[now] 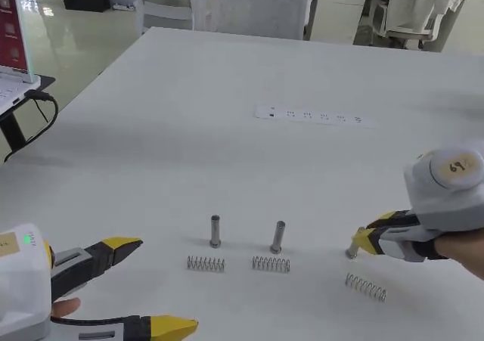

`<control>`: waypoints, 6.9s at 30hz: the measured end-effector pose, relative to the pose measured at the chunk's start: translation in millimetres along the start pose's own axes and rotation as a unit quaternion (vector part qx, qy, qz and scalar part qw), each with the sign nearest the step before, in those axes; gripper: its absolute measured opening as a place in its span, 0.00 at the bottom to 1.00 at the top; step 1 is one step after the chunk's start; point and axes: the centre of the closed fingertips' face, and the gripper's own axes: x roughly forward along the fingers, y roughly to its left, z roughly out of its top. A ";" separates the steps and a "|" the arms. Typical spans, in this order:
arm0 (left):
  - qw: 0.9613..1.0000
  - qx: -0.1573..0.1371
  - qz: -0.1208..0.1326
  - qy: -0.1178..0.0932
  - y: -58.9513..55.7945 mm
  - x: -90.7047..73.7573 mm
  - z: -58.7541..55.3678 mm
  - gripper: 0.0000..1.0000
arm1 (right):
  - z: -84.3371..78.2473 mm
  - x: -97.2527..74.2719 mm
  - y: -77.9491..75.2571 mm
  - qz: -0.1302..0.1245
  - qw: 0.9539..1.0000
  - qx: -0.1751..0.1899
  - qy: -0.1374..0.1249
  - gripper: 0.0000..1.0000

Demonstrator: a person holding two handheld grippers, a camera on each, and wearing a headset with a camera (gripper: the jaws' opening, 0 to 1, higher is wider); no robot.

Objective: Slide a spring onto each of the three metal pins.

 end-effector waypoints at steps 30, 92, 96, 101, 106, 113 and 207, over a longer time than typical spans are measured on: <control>1.000 -0.001 0.003 -0.001 1.7 -0.7 -0.1 0.79 | -28.5 -0.5 37.2 0.071 0.994 -0.062 0.060 0.14; 1.000 -0.007 0.009 -0.005 5.9 -2.7 -1.2 0.78 | -50.5 22.8 48.2 0.108 0.960 -0.179 0.184 0.09; 1.000 -0.007 0.008 -0.005 5.8 -2.7 -1.4 0.78 | -50.7 22.7 48.7 0.109 0.961 -0.177 0.185 0.09; 1.000 -0.006 0.009 -0.005 5.5 -2.6 -0.8 0.78 | -49.7 22.2 49.8 0.106 0.964 -0.170 0.175 0.09; 1.000 -0.005 0.007 -0.004 4.4 -2.0 -0.8 0.78 | -43.3 18.1 50.3 0.100 0.969 -0.164 0.157 0.09; 1.000 -0.003 0.005 -0.002 1.5 -0.9 -0.2 0.78 | -29.0 9.6 49.2 0.093 0.976 -0.148 0.128 0.09; 1.000 0.015 0.004 -0.002 -3.3 -5.7 12.0 0.78 | 44.5 -55.5 21.5 0.041 0.963 -0.016 -0.264 0.08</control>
